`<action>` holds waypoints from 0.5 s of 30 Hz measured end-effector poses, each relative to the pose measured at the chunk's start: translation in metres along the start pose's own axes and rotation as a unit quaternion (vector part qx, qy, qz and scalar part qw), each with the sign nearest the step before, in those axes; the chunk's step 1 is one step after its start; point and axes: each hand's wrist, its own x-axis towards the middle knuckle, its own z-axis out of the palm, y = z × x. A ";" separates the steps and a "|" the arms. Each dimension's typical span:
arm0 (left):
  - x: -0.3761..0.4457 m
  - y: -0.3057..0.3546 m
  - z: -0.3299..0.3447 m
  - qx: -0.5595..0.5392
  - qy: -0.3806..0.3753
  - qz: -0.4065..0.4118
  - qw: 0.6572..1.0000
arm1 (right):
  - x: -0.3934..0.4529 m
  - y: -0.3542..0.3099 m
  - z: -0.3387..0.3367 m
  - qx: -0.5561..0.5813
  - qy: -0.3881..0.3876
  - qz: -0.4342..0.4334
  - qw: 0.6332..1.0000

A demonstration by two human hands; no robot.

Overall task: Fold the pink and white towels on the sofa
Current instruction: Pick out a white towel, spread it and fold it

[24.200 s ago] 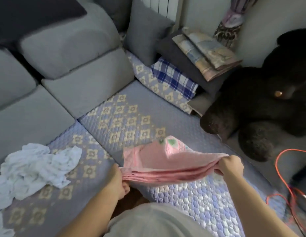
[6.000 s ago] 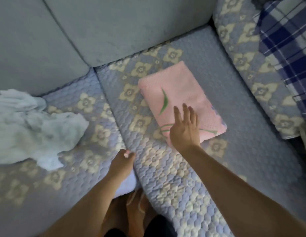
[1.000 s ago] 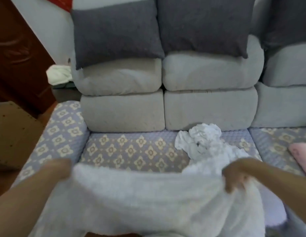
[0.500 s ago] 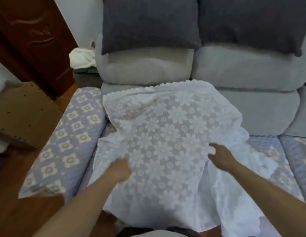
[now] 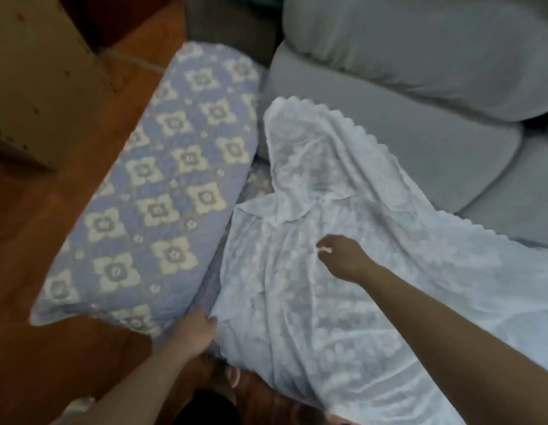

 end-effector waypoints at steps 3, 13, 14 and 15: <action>0.057 0.011 0.023 -0.061 0.041 0.026 0.997 | 0.106 -0.066 0.023 -0.005 0.034 -0.047 0.998; 0.106 0.025 0.033 -0.273 -0.014 0.043 0.961 | 0.240 -0.071 0.072 0.063 0.133 0.102 0.984; 0.095 0.028 0.028 -0.277 -0.021 0.068 0.958 | 0.225 -0.065 0.062 0.143 0.186 0.115 0.965; 0.082 0.030 0.023 -0.275 -0.029 0.092 0.957 | 0.208 -0.060 0.046 0.218 0.231 0.127 0.940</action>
